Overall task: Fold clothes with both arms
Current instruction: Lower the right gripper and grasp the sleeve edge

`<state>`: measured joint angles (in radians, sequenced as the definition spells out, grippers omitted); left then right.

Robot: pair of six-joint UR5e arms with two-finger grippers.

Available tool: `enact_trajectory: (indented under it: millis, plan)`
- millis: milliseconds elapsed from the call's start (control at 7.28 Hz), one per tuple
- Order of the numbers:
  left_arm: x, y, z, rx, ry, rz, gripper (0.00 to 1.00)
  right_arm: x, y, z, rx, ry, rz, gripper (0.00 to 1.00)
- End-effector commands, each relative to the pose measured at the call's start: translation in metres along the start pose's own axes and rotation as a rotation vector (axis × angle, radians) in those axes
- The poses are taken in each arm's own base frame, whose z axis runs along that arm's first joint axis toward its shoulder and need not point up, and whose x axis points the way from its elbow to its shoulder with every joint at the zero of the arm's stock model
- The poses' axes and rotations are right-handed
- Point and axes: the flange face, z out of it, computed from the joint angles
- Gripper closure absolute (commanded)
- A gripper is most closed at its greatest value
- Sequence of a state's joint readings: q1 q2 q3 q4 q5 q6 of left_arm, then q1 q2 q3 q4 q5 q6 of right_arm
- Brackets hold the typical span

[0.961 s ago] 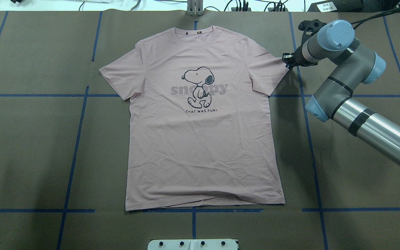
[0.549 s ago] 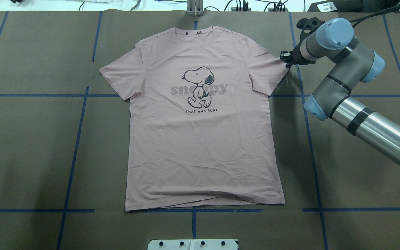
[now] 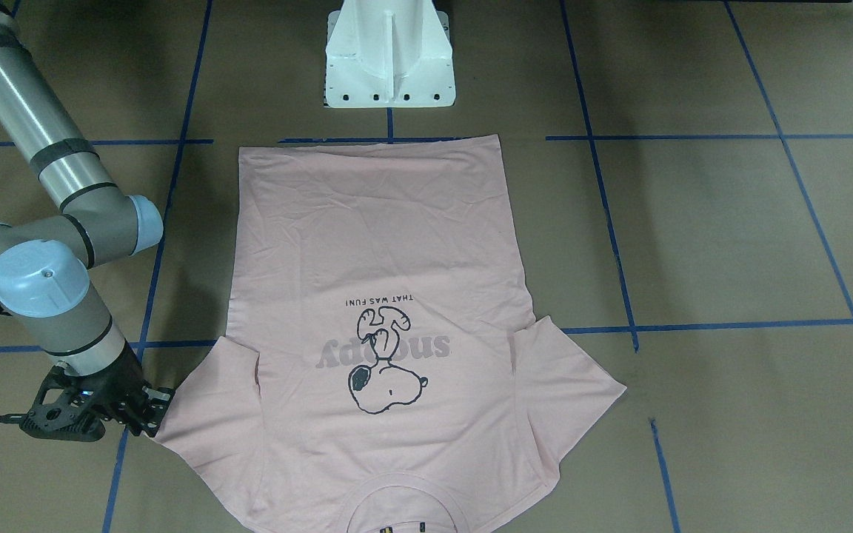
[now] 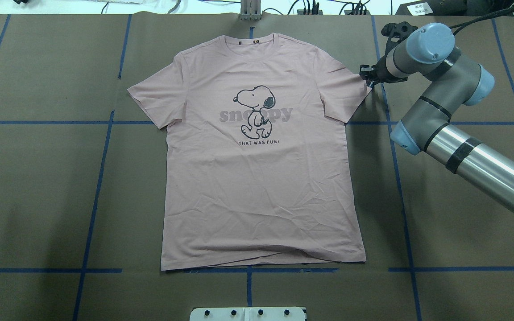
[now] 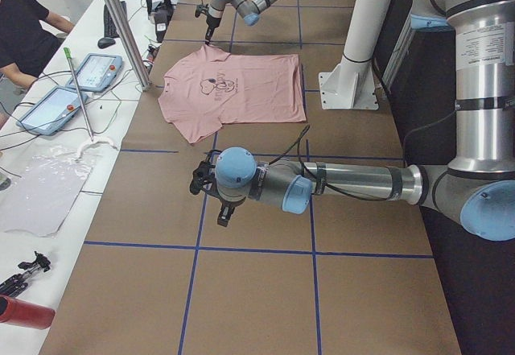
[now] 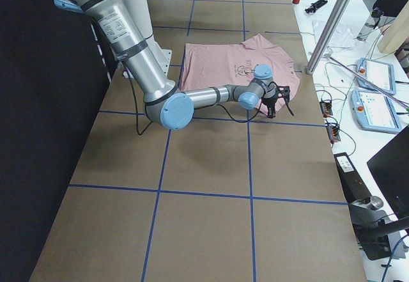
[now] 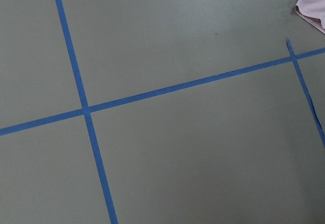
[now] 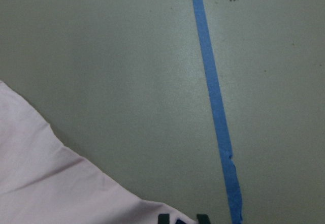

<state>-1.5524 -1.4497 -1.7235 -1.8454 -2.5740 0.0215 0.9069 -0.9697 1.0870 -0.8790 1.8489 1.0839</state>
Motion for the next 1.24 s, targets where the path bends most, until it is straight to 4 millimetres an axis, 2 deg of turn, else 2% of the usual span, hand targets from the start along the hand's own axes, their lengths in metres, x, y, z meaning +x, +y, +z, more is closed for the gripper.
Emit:
enact_trajectory:
  millis: [0,275,549,687,824,961,1098]
  plan:
    - [0.000,0.000,0.000,0.000,0.000,-0.001,0.00,0.001,0.000,0.002,0.000,0.007,0.007,0.34]
    - [0.000,0.000,-0.001,0.002,0.000,0.000,0.00,0.003,0.001,0.005,-0.005,0.015,0.010,0.37]
    - [0.002,-0.001,-0.002,0.005,-0.001,0.003,0.00,0.007,0.003,0.010,-0.013,0.024,0.012,0.46]
    - [0.002,-0.001,-0.002,0.005,-0.001,0.003,0.00,0.007,0.003,0.010,-0.012,0.025,0.012,0.64]
    - [0.002,-0.001,-0.002,0.005,-0.001,0.003,0.00,0.007,0.003,0.010,-0.013,0.025,0.014,1.00]
    - [0.002,0.000,-0.003,0.005,-0.001,0.001,0.00,0.004,0.003,0.009,-0.012,0.020,0.010,1.00]
    - [0.002,0.000,-0.002,0.004,0.000,0.002,0.00,-0.013,-0.004,0.000,0.001,-0.003,-0.001,1.00]
